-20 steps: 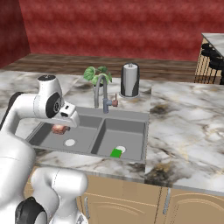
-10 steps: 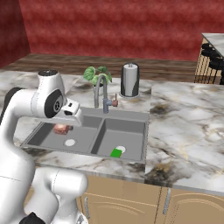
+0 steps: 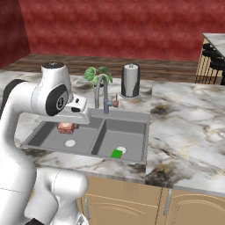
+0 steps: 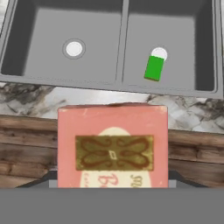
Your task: Pick up the sponge and bar soap from the sink, and place them back in the cabinet, and close the cabinet door.
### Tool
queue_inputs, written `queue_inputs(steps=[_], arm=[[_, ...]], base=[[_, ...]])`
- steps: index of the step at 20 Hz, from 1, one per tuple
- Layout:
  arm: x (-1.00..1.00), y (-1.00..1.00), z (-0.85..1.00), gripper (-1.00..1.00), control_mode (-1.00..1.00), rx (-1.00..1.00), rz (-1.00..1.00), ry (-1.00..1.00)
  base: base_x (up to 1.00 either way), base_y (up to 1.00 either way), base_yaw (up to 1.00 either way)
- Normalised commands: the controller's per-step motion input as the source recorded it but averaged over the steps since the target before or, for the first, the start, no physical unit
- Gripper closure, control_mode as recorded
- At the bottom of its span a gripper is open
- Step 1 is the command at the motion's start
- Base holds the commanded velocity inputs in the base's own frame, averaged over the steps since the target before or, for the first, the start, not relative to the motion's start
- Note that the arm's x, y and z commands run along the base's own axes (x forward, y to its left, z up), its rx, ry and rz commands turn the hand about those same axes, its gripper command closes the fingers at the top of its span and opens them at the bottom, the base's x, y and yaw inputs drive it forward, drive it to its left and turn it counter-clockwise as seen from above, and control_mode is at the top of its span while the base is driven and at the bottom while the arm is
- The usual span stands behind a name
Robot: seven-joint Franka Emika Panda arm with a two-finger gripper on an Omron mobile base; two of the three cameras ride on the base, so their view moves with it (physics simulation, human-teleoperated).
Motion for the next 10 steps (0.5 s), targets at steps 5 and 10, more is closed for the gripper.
queue_inputs(steps=[5,10], arm=[[-0.28,-0.19,0.20,1.00,-1.00,0.00,0.04,0.00],[-0.26,-0.06,0.07,1.00,-1.00,0.00,0.00,0.00]], base=[[0.00,0.00,0.00],[0.00,0.00,0.00]])
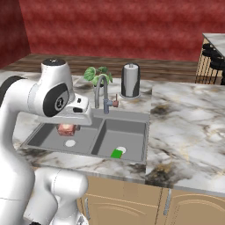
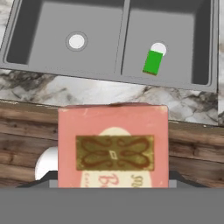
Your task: Pick up the sponge and bar soap from the sink, and place them back in the cabinet, and close the cabinet door.
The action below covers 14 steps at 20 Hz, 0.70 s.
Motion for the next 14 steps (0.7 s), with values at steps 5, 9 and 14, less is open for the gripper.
queue_inputs(steps=[5,9,14], arm=[[-0.06,0.00,0.02,1.00,-1.00,0.00,0.00,0.00],[-0.03,0.00,0.01,1.00,-1.00,0.00,0.00,0.00],[-0.02,0.00,0.00,1.00,1.00,0.00,0.00,0.00]], base=[[0.00,0.00,0.00],[0.00,0.00,0.00],[-0.19,0.00,0.00]])
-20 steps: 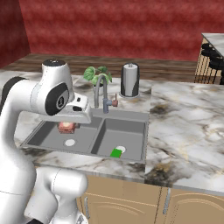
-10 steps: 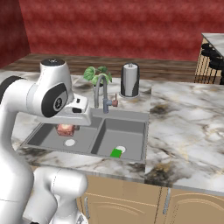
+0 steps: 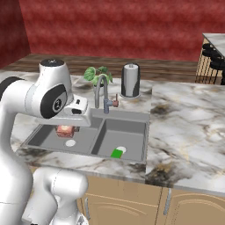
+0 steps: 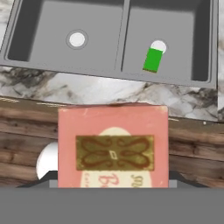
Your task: Pick up the sponge and bar soap from the sink, and place them back in the cabinet, and close the cabinet door.
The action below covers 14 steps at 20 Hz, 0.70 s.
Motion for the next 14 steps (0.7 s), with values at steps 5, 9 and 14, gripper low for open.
queue_inputs(steps=[5,9,14], arm=[[0.00,0.00,0.00,1.00,1.00,0.00,0.00,0.00],[0.00,0.00,0.00,1.00,1.00,0.00,0.00,0.00],[0.00,0.00,0.00,1.00,1.00,0.00,0.00,0.00]], base=[[-0.43,0.00,-0.01],[-0.60,0.00,-0.07],[-0.58,0.00,-0.13]])
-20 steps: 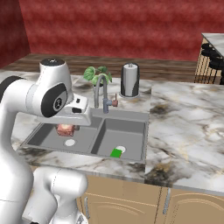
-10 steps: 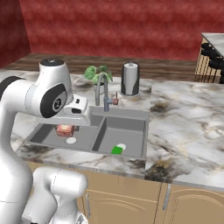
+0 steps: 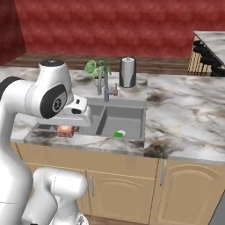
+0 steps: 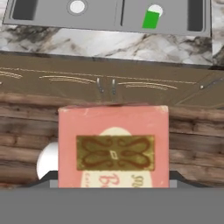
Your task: Pick up the sponge and bar soap from the sink, and place them back in the cabinet, and close the cabinet door.
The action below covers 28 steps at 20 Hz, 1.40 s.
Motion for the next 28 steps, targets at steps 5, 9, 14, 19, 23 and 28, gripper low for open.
queue_inputs(steps=[5,9,14,19,23,28], arm=[[0.00,0.00,0.00,1.00,1.00,0.00,0.00,0.00],[0.00,0.00,0.00,1.00,1.00,0.00,0.00,0.00],[0.00,0.00,0.00,1.00,1.00,0.00,0.00,0.00],[0.00,0.00,0.00,1.00,1.00,0.00,0.00,0.00],[0.00,0.00,0.00,1.00,1.00,0.00,0.00,0.00],[0.00,0.00,0.00,1.00,1.00,0.00,0.00,0.00]], base=[[-0.35,0.00,-0.22],[-0.09,0.00,-0.32],[0.00,-0.02,-0.35],[0.00,-0.04,-0.42],[0.01,-0.14,-0.38],[0.06,-0.24,-0.39]])
